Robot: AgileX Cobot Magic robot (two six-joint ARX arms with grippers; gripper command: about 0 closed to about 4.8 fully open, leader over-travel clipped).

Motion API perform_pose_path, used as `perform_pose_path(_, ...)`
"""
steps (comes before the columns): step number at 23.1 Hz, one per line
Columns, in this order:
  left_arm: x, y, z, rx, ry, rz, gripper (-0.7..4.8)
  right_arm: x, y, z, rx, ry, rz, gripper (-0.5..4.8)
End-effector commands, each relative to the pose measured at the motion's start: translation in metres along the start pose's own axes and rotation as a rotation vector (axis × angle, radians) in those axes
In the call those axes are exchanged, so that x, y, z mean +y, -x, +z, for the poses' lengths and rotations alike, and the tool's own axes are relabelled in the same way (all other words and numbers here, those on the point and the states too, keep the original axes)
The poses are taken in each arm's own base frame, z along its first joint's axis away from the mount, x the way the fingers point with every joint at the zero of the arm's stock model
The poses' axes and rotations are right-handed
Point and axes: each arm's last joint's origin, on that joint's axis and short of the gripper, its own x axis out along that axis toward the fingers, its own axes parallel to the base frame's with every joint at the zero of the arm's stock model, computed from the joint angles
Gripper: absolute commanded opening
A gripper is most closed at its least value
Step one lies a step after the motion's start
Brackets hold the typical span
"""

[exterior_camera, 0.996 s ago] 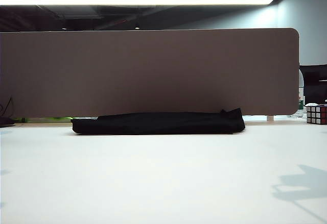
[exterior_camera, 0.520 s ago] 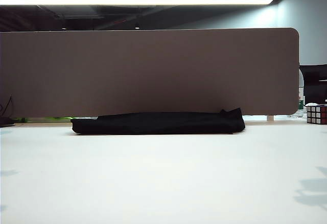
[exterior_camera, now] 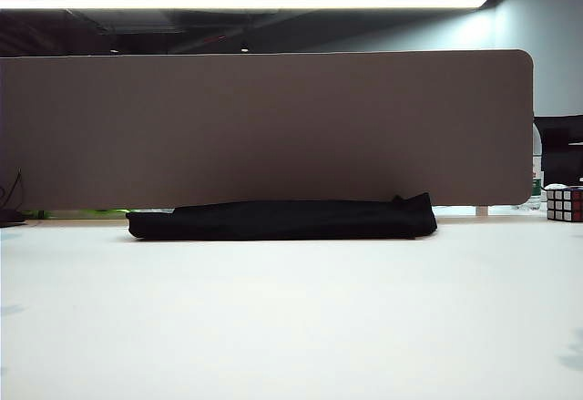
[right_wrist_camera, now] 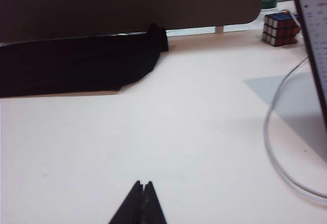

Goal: Fold the bottom side of the T-shirt horizontally towards the center, about one-third of the way, then fold the sleeve back towards the center, creating a straight line along the edge of the T-shirt, and finally fold the bottom of the T-shirt up towards the top, creating a neat rectangle.

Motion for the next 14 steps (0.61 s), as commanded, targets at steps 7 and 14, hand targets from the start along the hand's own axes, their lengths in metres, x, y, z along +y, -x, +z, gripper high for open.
perform_pose_path(7, 0.002, 0.001, 0.012, -0.120, -0.196, 0.113, -0.06, -0.006, 0.005, 0.002, -0.055, 0.004, -0.065, -0.06)
perform_pose_path(14, 0.003, 0.001, 0.014, -0.140, -0.206, 0.172, -0.05, -0.006, 0.005, 0.001, -0.048, -0.004, -0.049, -0.05)
